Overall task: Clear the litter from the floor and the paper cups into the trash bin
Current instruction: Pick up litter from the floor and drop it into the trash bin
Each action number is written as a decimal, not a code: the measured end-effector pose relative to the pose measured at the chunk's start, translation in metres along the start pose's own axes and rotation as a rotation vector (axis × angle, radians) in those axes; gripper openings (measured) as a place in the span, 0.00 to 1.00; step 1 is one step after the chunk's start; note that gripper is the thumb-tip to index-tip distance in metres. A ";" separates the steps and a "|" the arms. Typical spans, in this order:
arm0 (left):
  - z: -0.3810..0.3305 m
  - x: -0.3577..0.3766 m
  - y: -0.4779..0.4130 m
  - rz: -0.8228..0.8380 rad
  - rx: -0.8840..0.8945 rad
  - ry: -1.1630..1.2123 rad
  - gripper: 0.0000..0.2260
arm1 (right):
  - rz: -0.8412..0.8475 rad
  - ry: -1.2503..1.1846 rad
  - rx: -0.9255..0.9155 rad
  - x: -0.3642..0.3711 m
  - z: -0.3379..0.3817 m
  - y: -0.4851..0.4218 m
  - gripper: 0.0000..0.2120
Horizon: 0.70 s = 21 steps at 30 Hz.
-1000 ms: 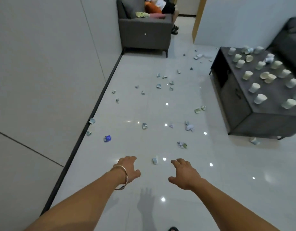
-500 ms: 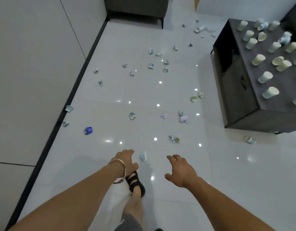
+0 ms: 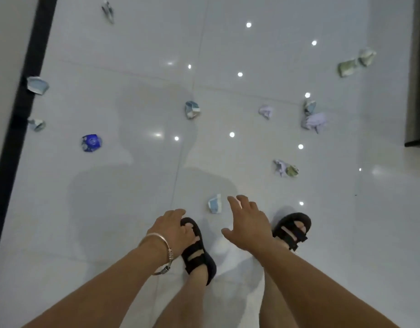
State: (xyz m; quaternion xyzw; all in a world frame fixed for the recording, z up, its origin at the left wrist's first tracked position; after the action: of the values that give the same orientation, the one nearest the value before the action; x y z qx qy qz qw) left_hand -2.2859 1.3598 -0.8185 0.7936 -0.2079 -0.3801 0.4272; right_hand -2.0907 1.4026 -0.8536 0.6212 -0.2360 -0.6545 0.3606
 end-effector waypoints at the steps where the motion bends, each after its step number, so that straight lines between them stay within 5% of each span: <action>1: 0.009 0.009 -0.020 -0.006 -0.018 0.029 0.27 | 0.006 0.025 -0.018 0.020 0.000 -0.025 0.41; 9: 0.062 0.097 -0.148 0.009 -0.009 0.085 0.25 | -0.022 0.137 -0.067 0.169 -0.012 -0.176 0.46; 12: 0.072 0.115 -0.178 0.008 -0.012 0.086 0.26 | -0.069 0.179 -0.101 0.201 -0.015 -0.198 0.42; 16: 0.075 0.122 -0.192 0.041 -0.050 0.066 0.25 | -0.107 0.047 -0.057 0.201 -0.021 -0.201 0.26; 21: 0.046 0.104 -0.178 0.059 -0.052 0.120 0.26 | -0.134 -0.188 -0.155 0.154 -0.019 -0.172 0.33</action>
State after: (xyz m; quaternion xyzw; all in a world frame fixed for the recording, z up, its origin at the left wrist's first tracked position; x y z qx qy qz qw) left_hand -2.2562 1.3654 -1.0279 0.7971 -0.1954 -0.3242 0.4704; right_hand -2.0982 1.3957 -1.0845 0.5418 -0.1755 -0.7486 0.3395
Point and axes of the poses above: each hand's wrist, its own y-axis away from the middle knuckle, its own x-axis out of the palm, z = x × y, the point moved 3 cm from there along -y, towards the middle knuckle, and after that the axes turned 6 degrees about x, right-handed, at the moved point
